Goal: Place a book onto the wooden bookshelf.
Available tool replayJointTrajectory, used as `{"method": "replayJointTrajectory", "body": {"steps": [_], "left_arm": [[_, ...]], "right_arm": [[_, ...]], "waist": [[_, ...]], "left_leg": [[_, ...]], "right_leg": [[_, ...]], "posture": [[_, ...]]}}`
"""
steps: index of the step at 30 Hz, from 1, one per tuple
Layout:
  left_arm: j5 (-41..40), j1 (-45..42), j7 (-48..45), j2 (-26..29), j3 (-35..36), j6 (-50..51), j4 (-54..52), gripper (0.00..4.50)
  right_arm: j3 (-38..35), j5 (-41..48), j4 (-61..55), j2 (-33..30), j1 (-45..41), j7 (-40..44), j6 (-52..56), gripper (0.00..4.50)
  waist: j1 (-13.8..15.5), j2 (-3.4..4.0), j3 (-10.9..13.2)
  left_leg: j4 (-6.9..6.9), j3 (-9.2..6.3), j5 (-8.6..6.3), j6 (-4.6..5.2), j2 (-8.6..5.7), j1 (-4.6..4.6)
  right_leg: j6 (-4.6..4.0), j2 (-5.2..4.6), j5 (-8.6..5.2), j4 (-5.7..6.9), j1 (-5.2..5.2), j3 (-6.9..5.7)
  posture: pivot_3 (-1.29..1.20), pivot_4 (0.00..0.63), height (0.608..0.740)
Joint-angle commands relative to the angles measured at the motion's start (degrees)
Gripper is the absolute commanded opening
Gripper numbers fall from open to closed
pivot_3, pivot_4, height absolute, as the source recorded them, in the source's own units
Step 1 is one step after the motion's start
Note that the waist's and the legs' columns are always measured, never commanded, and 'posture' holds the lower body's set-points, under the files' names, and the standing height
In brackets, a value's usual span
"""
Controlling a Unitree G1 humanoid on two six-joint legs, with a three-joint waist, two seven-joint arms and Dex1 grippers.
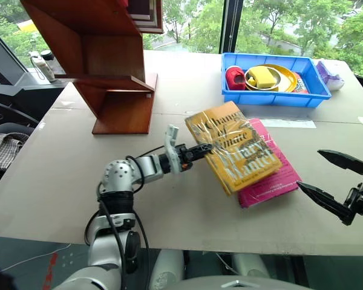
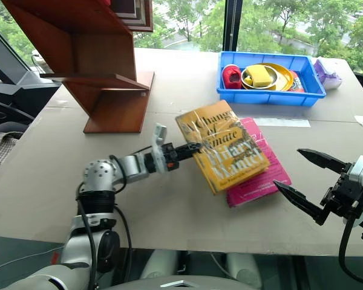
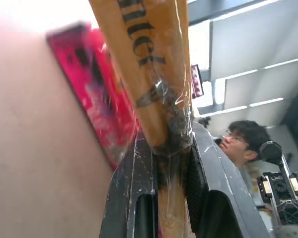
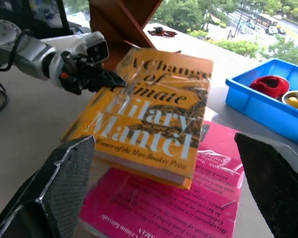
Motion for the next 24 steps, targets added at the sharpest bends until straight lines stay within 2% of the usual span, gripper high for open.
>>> {"method": "replayJointTrajectory", "body": {"steps": [1, 3, 6, 10, 13, 16, 21, 24], "left_arm": [[1.4, -5.1, -8.6, 8.1, -1.4, -4.0, -12.1, 0.15], [6.5, -7.4, -13.3, 13.1, -5.6, -8.5, -17.7, 0.15], [21.3, -12.3, -23.0, 22.9, -14.5, -23.5, -26.1, 0.15], [37.8, -21.2, -24.9, 28.7, -18.4, -41.0, -23.6, 0.15], [50.2, -27.5, -25.5, 33.5, -19.8, -54.0, -18.6, 0.15], [56.0, -31.8, -28.1, 37.6, -20.9, -58.6, -15.8, 0.15], [70.0, -33.6, -37.9, 50.4, -26.9, -62.8, -6.8, 0.15], [76.4, -35.0, -41.2, 53.3, -30.2, -61.8, -1.8, 0.15]], "right_arm": [[2.9, 1.5, 1.6, -0.2, -6.1, -2.3, -1.4, 4.50], [4.2, 2.9, 3.4, 0.1, -10.0, -3.2, -1.2, 4.50], [5.5, 6.0, 7.0, 0.1, -16.2, -3.8, -0.5, 4.50], [5.9, 9.0, 11.5, -0.8, -21.6, -2.8, 0.3, 4.50], [6.9, 7.7, 15.4, -1.4, -24.8, -1.1, -0.9, 4.50], [8.3, 5.4, 18.4, -1.0, -26.4, 0.3, -2.6, 4.50], [12.3, 2.7, 22.1, 0.7, -30.3, 2.5, -5.8, 4.50], [14.7, 0.9, 23.2, 1.9, -31.8, 3.8, -7.5, 4.50]], "waist": [[0.3, 0.00, 0.0], [0.7, 0.00, 0.0], [1.0, -0.12, 0.1], [1.6, 0.00, 0.1], [1.4, 0.05, 0.2], [1.2, 0.06, 0.2], [0.8, 0.18, 0.3], [0.3, 0.21, 0.3]], "left_leg": [[0.00, -0.01, 0.00, 0.00, -0.01, -0.03], [0.01, 0.01, 0.00, 0.00, -0.06, -0.07], [-0.02, 0.05, -0.01, 0.01, -0.22, -0.10], [-0.14, 0.15, 0.00, 0.01, -0.37, -0.13], [-0.16, 0.20, -0.01, 0.02, -0.34, -0.12], [-0.15, 0.29, -0.01, 0.02, -0.30, -0.14], [-0.15, 0.38, -0.01, 0.04, -0.28, -0.14], [-0.13, 0.43, -0.01, 0.04, -0.27, -0.14]], "right_leg": [[0.00, 0.00, 0.00, -0.02, 0.00, -0.02], [0.00, -0.05, -0.01, -0.09, 0.00, -0.03], [0.04, -0.15, -0.02, -0.21, 0.02, 0.01], [0.02, -0.16, -0.02, -0.35, 0.00, 0.03], [0.03, -0.08, -0.02, -0.34, -0.02, 0.05], [0.04, -0.03, -0.02, -0.35, -0.06, 0.09], [0.11, -0.03, -0.06, -0.26, -0.13, 0.13], [0.12, 0.01, -0.07, -0.16, -0.16, 0.09]], "posture": [[0.00, 0.150, 0.740], [0.00, 0.150, 0.740], [0.00, 0.150, 0.740], [0.00, 0.150, 0.740], [0.00, 0.150, 0.740], [0.00, 0.150, 0.740], [0.00, 0.150, 0.740], [0.00, 0.150, 0.740]]}}
